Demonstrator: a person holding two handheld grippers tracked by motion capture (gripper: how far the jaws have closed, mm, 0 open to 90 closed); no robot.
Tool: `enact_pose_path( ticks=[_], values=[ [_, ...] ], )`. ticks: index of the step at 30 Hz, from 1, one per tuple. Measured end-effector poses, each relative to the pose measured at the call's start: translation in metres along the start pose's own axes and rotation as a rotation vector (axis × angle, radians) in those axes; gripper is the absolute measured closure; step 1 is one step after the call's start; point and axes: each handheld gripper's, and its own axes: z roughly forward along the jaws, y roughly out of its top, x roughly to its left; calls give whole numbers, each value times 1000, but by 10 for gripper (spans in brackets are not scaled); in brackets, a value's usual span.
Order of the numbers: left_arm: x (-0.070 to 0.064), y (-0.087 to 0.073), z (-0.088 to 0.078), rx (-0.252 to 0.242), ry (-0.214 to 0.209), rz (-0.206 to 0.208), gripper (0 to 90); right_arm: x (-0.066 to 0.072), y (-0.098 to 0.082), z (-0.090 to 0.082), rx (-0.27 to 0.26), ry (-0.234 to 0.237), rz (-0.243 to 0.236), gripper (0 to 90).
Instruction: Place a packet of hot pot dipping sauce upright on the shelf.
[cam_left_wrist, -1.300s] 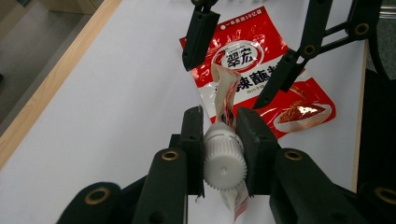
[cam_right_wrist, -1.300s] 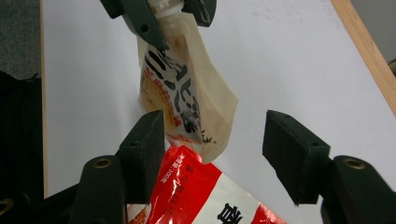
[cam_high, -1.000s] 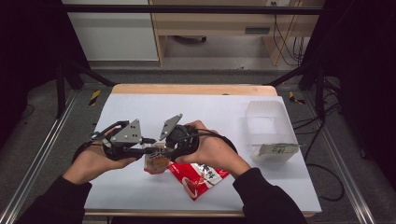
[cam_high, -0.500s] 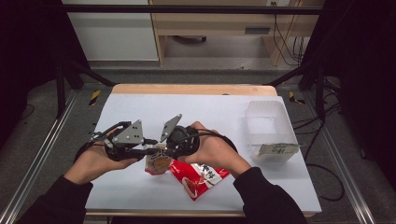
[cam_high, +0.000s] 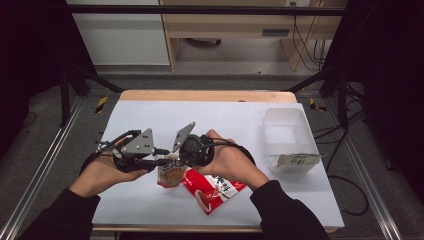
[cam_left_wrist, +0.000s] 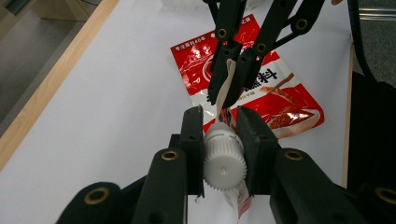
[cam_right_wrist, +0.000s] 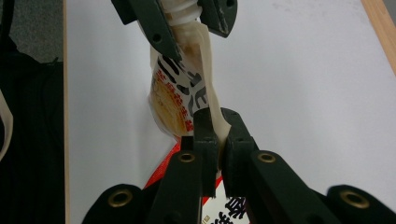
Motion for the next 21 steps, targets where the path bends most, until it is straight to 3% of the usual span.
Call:
enact_pose_path(
  ticks=[17, 18, 21],
  values=[
    [2, 0, 0, -39, 19, -11, 722, -3, 3, -10, 6, -25, -26, 891],
    [2, -1, 0, -52, 22, -17, 706, -3, 4, -11, 7, -28, -27, 891],
    [2, -3, -3, -93, 47, -33, 535, -4, 4, -13, 18, -44, -61, 892]
  ],
)
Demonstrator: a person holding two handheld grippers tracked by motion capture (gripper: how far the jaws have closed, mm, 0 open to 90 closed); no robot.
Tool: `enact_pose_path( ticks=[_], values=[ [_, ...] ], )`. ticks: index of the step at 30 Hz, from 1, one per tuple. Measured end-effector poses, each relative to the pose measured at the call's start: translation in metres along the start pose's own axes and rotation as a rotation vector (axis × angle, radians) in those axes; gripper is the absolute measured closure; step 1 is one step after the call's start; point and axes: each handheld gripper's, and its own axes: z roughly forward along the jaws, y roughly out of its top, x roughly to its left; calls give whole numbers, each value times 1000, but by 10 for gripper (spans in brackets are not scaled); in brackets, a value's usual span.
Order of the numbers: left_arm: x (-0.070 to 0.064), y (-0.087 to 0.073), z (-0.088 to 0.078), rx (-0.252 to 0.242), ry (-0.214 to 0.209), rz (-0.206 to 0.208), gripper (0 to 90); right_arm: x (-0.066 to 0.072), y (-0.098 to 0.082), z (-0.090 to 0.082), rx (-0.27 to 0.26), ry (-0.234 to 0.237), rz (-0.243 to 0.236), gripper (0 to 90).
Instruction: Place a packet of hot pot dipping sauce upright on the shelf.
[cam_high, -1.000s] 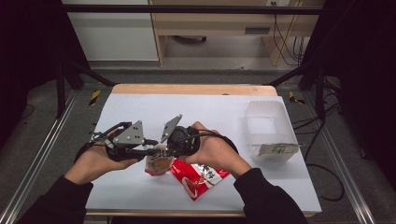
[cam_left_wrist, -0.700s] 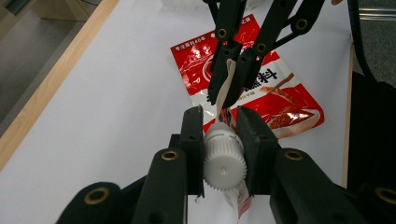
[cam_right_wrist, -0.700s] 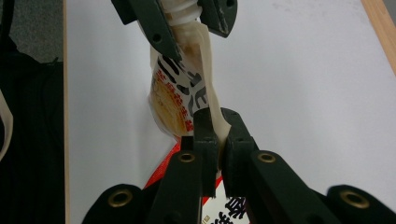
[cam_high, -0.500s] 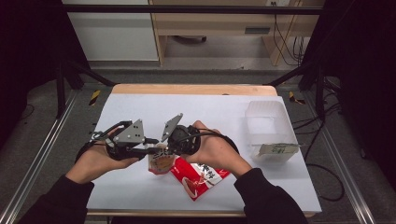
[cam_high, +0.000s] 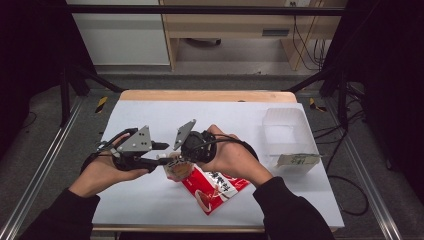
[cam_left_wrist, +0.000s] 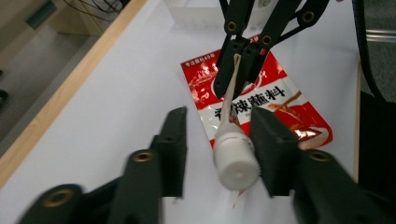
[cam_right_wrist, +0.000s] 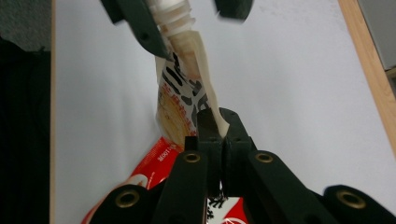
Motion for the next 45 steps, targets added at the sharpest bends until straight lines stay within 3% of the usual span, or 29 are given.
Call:
enact_pose_path(
  ticks=[5, 10, 13, 18, 20, 26, 28, 41, 45],
  values=[
    [1, -12, -5, -33, 28, -59, 302, -5, -4, -6, 14, -27, -5, 893],
    [-3, -38, -1, -13, 60, -104, 191, -13, -9, -18, -3, -53, 20, 893],
    [-5, -58, 2, -21, 89, -169, 135, -19, -12, -28, -14, -75, 27, 894],
    [-4, -89, 10, -20, 103, -261, 109, -28, -17, -43, -36, -111, 43, 894],
    [-8, -104, 13, 5, 106, -264, 107, -32, -19, -49, -35, -125, 54, 893],
    [-14, -128, 22, 63, 106, -299, 86, -37, -26, -61, -16, -163, 50, 894],
    [-14, -133, 23, 84, 122, -320, 85, -39, -29, -65, -24, -170, 58, 894],
    [-18, -151, 29, 86, 166, -371, 69, -56, -45, -88, -28, -214, 59, 894],
    [-20, -156, 28, 95, 222, -385, 69, -60, -52, -96, -26, -224, 62, 894]
  ],
)
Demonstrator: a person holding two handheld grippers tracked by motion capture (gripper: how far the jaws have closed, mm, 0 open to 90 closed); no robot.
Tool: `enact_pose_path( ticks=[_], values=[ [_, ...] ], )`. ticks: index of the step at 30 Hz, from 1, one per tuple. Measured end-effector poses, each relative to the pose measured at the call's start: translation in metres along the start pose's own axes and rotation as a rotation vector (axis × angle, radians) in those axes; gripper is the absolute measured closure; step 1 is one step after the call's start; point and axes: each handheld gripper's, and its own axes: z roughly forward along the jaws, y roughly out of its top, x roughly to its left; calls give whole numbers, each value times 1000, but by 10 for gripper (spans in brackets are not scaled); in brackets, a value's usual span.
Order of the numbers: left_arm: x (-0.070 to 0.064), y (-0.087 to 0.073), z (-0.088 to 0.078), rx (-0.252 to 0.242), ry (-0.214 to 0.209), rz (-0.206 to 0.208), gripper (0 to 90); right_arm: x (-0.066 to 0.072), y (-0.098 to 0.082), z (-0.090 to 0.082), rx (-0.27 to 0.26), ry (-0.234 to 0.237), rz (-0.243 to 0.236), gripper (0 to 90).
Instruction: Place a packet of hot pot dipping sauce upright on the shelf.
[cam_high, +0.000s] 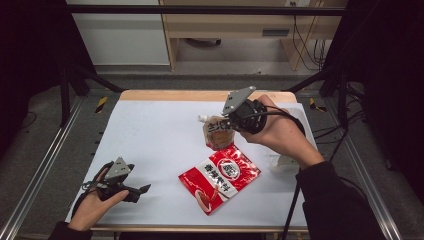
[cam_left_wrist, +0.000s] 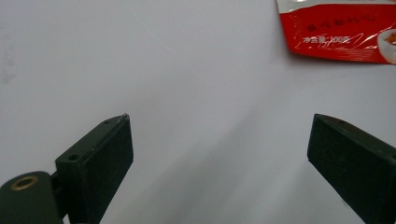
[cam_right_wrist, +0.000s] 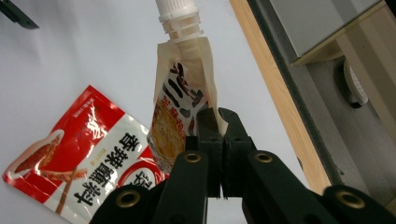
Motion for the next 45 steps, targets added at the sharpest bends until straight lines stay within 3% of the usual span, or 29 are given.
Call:
enact_pose_path(
  ticks=[2, 7, 12, 15, 18, 22, 26, 36, 45],
  values=[
    [2, -2, -2, -16, 29, -19, 70, -3, -5, -3, 5, -10, 0, 894],
    [9, -7, -8, -58, 41, -64, 70, -13, -19, -15, -9, -39, 37, 894],
    [11, -11, -7, -42, 48, -73, 70, -23, -33, -28, -25, -66, 72, 894],
    [12, -12, -7, -36, 81, -63, 70, -26, -43, -36, -38, -83, 89, 894],
    [15, -12, -8, -39, 111, -79, 72, -28, -55, -43, -52, -93, 108, 895],
    [16, -13, -10, -39, 129, -76, 73, -30, -66, -49, -36, -106, 118, 895],
    [18, -13, -11, -50, 135, -87, 73, -30, -76, -53, -20, -117, 126, 896],
    [16, -12, -9, -29, 135, -65, 73, -37, -101, -61, -12, -129, 166, 896],
    [19, -13, -9, -41, 119, -91, 73, -46, -120, -69, 3, -140, 198, 896]
  ],
)
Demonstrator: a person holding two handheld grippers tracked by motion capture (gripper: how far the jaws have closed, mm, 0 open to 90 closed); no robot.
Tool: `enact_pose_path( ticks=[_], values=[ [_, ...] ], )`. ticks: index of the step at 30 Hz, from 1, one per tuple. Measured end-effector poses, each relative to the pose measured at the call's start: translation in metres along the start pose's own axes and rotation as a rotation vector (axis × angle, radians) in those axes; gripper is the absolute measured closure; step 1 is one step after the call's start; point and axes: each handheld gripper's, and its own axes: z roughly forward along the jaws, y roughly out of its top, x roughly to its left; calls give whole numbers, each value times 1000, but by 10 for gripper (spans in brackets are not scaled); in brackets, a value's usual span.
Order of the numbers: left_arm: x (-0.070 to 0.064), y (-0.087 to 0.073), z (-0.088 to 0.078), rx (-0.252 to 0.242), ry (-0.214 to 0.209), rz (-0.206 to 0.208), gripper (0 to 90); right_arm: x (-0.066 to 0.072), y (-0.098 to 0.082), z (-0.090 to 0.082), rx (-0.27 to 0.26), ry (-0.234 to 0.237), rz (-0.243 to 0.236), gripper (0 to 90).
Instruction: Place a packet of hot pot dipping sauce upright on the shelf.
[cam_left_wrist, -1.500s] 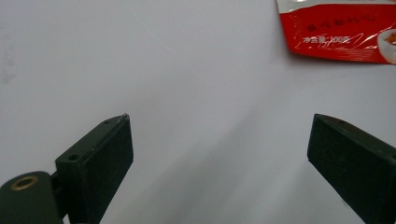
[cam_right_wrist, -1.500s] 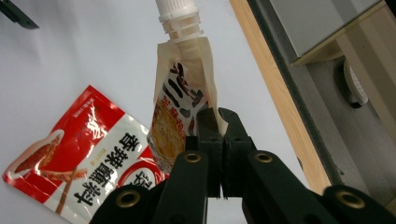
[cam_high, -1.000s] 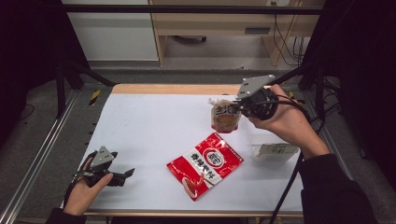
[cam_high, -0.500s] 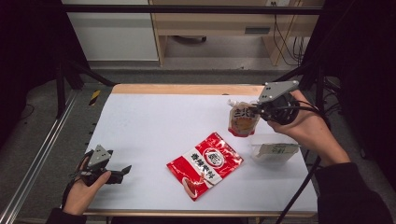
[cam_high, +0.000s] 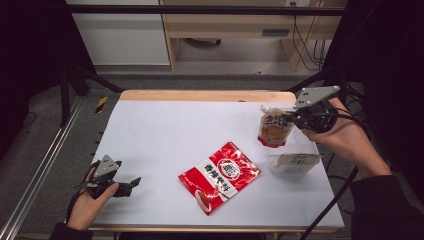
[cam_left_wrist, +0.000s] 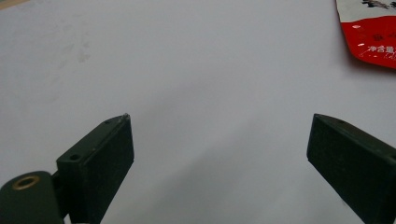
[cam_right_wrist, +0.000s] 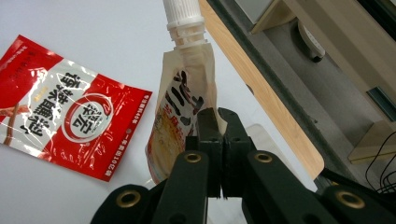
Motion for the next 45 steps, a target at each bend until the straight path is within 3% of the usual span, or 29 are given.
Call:
enact_pose_path(
  ticks=[7, 17, 45],
  values=[
    [0, 1, 1, 9, 3, 19, 73, -13, -18, -2, 20, 5, 38, 896],
    [5, -1, 0, 9, 13, -1, 68, -31, -41, 5, 70, 20, 90, 896],
    [2, -1, 2, 22, 6, 15, 61, -18, -56, 37, 116, 84, 114, 894]
  ],
)
